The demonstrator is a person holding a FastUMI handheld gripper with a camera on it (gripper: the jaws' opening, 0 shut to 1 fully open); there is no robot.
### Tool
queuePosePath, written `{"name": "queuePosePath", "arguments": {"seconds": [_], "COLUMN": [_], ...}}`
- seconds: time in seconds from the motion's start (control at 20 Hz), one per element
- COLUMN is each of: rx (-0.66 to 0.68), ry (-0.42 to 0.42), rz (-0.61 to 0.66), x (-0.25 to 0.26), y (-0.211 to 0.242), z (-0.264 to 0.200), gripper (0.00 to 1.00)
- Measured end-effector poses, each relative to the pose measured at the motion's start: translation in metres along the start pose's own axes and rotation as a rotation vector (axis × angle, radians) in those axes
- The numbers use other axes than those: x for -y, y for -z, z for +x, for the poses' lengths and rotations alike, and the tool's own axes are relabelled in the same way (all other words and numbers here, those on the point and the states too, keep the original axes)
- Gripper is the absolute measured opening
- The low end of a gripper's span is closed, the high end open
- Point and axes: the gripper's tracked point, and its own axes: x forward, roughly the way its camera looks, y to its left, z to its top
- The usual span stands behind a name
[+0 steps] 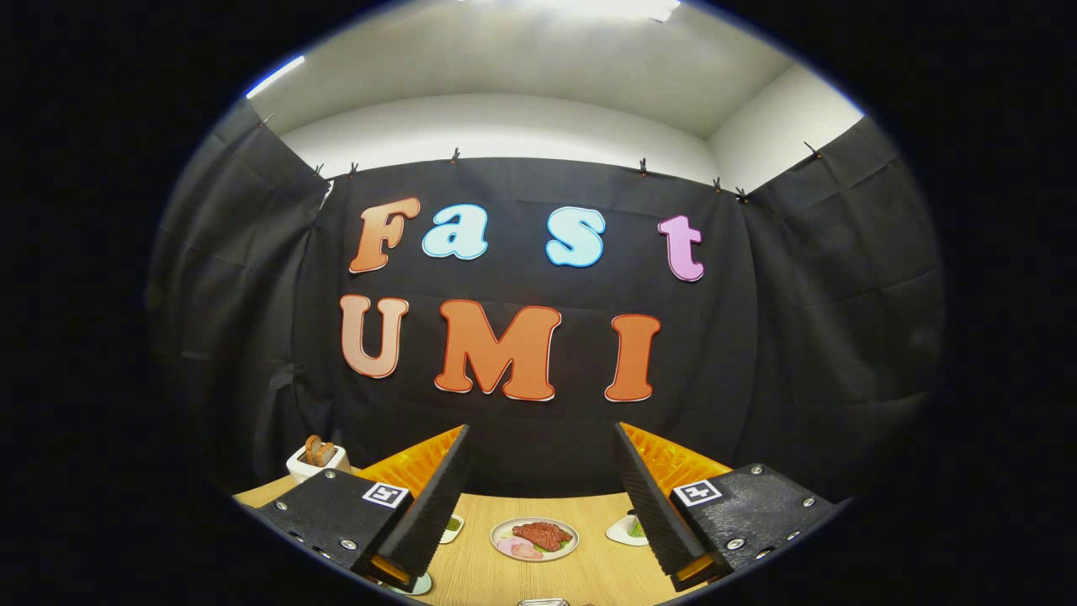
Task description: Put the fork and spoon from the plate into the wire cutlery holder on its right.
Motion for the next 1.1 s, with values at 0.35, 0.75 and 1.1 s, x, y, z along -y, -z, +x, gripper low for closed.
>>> {"name": "queuePosePath", "arguments": {"seconds": [0.35, 0.75, 1.1], "rx": [-0.16, -0.332, -0.659], "ry": [-0.123, -0.242, -0.334], "rz": [0.056, 0.052, 0.044], "x": [-0.07, -0.152, -0.202], "y": [0.044, 0.098, 0.186], "z": [-0.004, -0.001, -0.021], "gripper": [0.98, 0.99, 0.97]}}
